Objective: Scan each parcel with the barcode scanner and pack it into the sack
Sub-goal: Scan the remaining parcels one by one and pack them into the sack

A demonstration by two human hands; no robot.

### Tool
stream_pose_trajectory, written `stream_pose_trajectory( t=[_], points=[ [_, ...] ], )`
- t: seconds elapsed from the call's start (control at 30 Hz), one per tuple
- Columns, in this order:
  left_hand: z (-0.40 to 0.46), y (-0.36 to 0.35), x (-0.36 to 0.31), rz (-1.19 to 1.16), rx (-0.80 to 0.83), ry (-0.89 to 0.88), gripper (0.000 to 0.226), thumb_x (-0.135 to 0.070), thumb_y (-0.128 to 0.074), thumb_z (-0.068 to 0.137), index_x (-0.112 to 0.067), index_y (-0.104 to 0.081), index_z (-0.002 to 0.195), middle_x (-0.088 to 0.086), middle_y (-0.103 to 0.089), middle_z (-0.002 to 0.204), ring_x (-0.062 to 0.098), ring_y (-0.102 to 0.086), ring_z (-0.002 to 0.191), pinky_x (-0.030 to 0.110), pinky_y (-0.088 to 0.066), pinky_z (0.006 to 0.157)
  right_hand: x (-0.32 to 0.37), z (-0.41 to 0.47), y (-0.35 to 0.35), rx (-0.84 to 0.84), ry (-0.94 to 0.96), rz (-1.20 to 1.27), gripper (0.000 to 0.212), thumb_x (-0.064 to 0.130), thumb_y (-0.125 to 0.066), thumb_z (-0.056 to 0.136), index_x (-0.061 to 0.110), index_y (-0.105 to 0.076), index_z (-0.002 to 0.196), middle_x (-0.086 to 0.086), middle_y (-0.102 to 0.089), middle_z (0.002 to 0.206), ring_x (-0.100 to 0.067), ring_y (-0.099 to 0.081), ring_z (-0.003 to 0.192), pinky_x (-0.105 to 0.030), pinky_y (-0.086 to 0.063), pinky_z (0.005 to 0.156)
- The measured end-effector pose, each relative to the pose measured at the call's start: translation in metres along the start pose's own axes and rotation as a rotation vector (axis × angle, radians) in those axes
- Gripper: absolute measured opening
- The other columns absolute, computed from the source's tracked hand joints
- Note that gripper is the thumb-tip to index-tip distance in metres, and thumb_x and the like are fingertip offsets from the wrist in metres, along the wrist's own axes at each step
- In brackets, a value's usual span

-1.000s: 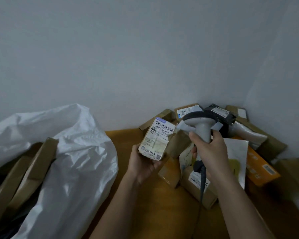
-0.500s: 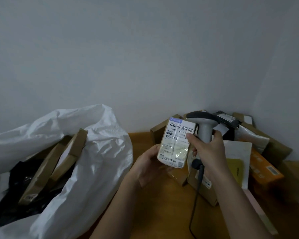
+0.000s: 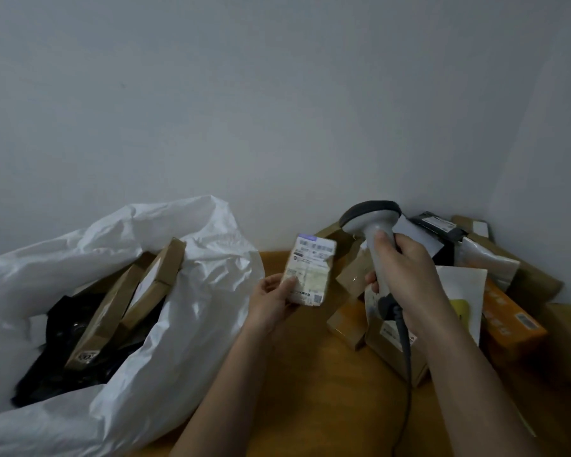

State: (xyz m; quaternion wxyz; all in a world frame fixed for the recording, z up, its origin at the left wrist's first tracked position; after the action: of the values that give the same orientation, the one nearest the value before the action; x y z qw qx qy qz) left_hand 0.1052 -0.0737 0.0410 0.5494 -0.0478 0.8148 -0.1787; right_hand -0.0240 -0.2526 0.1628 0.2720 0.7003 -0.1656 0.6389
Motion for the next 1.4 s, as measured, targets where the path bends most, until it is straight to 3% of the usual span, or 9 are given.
stream_pose_trajectory(
  t=[0.17, 0.4, 0.63, 0.8, 0.97, 1.07, 1.23, 1.33, 1.4],
  points=[
    [0.005, 0.006, 0.008, -0.11, -0.087, 0.031, 0.044, 0.005, -0.055, 0.093, 0.004, -0.044, 0.136, 0.017, -0.068, 0.108, 0.025, -0.071, 0.084, 0.03, -0.058, 0.058, 0.024, -0.024, 0.005, 0.111, 0.035, -0.069, 0.031, 0.041, -0.041, 0.102, 0.016, -0.06, 0.102, -0.003, -0.062, 0.061, -0.01, -0.058, 0.053, -0.027, -0.045, 0.057],
    [0.003, 0.006, 0.014, -0.183, -0.141, 0.007, 0.046, 0.006, -0.049, 0.097, 0.003, -0.036, 0.14, 0.023, -0.058, 0.129, 0.029, -0.063, 0.098, 0.044, -0.052, 0.087, 0.043, -0.045, 0.01, 0.122, 0.088, -0.043, 0.032, 0.038, -0.041, 0.102, 0.015, -0.063, 0.099, 0.0, -0.059, 0.057, -0.01, -0.057, 0.052, -0.03, -0.048, 0.058],
    [0.0, 0.004, 0.012, -0.224, -0.15, 0.003, 0.05, 0.008, -0.049, 0.096, -0.005, -0.032, 0.141, 0.023, -0.055, 0.13, 0.025, -0.064, 0.09, 0.045, -0.052, 0.086, 0.053, -0.053, 0.016, 0.123, 0.133, -0.067, 0.033, 0.038, -0.042, 0.102, 0.014, -0.064, 0.101, 0.001, -0.059, 0.053, -0.007, -0.056, 0.048, -0.029, -0.046, 0.055],
    [0.0, 0.005, 0.009, -0.218, -0.147, 0.01, 0.05, 0.007, -0.05, 0.095, -0.007, -0.032, 0.14, 0.021, -0.056, 0.127, 0.025, -0.064, 0.09, 0.043, -0.053, 0.087, 0.06, -0.054, 0.012, 0.151, 0.151, -0.059, 0.034, 0.038, -0.041, 0.102, 0.012, -0.063, 0.106, -0.004, -0.061, 0.062, -0.012, -0.057, 0.055, -0.032, -0.048, 0.058],
    [-0.004, 0.006, 0.003, -0.213, -0.141, -0.011, 0.043, 0.007, -0.051, 0.095, -0.011, -0.035, 0.131, 0.017, -0.059, 0.119, 0.024, -0.064, 0.092, 0.04, -0.055, 0.079, 0.062, -0.052, 0.002, 0.165, 0.16, -0.073, 0.033, 0.039, -0.04, 0.102, 0.014, -0.062, 0.102, 0.004, -0.056, 0.051, -0.004, -0.054, 0.046, -0.028, -0.046, 0.055],
    [-0.012, 0.009, -0.008, -0.13, -0.148, -0.103, 0.039, 0.001, -0.054, 0.095, -0.014, -0.04, 0.128, 0.013, -0.063, 0.117, 0.023, -0.067, 0.095, 0.035, -0.057, 0.075, 0.063, -0.051, -0.009, 0.182, 0.164, -0.046, 0.031, 0.04, -0.041, 0.102, 0.018, -0.061, 0.097, 0.003, -0.059, 0.049, -0.005, -0.055, 0.046, -0.028, -0.046, 0.055],
    [-0.041, 0.019, -0.063, 0.179, -0.306, -0.436, 0.032, -0.021, -0.059, 0.097, -0.025, -0.051, 0.128, 0.0, -0.066, 0.111, 0.012, -0.066, 0.098, 0.022, -0.051, 0.073, 0.061, -0.044, -0.029, 0.186, 0.121, 0.03, 0.029, 0.04, -0.043, 0.102, 0.019, -0.06, 0.091, 0.001, -0.06, 0.051, -0.009, -0.057, 0.046, -0.03, -0.045, 0.052],
    [-0.062, 0.039, -0.098, 0.123, -0.465, -0.58, 0.027, -0.029, -0.061, 0.096, -0.03, -0.052, 0.121, -0.007, -0.065, 0.106, 0.006, -0.065, 0.093, 0.016, -0.05, 0.067, 0.056, -0.041, -0.044, 0.223, 0.098, 0.06, 0.03, 0.041, -0.044, 0.102, 0.019, -0.061, 0.094, 0.0, -0.061, 0.05, -0.013, -0.057, 0.049, -0.03, -0.044, 0.052],
    [-0.071, 0.059, -0.115, 0.037, -0.581, -0.612, 0.029, -0.03, -0.063, 0.095, -0.025, -0.052, 0.122, -0.005, -0.065, 0.107, 0.007, -0.065, 0.093, 0.02, -0.052, 0.069, 0.053, -0.04, -0.055, 0.257, 0.093, 0.054, 0.029, 0.042, -0.043, 0.102, 0.021, -0.061, 0.096, 0.001, -0.062, 0.051, -0.011, -0.057, 0.047, -0.026, -0.044, 0.05]
  ],
)
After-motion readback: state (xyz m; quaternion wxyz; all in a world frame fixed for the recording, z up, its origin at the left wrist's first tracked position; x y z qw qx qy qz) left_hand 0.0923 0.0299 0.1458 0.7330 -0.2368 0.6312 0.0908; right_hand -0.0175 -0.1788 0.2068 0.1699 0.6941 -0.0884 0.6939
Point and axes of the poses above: each hand's wrist, its own z-axis towards the middle knuckle, its own y-axis out of the back of the hand, x = y × z, the point moved 5 cm from there along z, towards the middle knuckle
